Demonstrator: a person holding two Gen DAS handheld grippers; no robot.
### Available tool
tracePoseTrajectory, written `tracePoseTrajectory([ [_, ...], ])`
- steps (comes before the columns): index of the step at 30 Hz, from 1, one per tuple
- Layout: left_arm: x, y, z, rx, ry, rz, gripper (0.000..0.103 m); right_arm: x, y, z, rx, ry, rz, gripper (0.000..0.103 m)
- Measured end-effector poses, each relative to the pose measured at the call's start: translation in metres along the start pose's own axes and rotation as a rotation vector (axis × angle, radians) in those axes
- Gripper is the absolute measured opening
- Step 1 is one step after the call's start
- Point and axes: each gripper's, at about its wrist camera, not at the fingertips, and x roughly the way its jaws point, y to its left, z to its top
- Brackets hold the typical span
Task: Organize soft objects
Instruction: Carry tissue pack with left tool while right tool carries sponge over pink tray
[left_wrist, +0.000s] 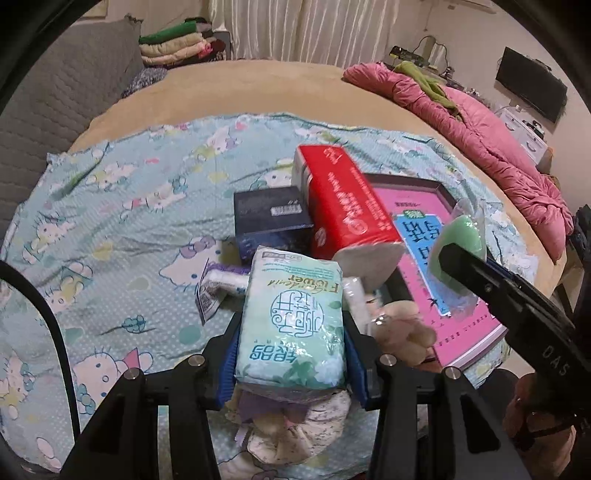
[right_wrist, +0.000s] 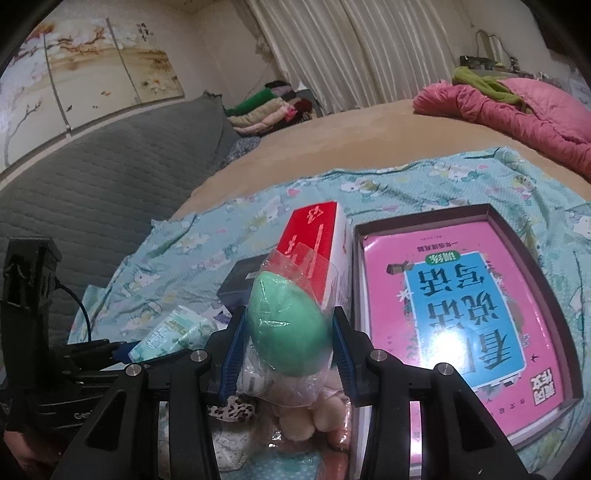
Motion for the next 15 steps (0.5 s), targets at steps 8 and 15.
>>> tracePoseTrajectory([
  [8,-0.018,-0.029,0.007,0.052,-0.031,0.011,0.049,-0.027,-0.017,0.006,0.039,-0.067,-0.026,0.045],
  [15,-0.026,-0.063,0.013,0.103,-0.046,0.002,0.049,-0.051,-0.035,0.008,0.069,-0.124,-0.092,0.045],
])
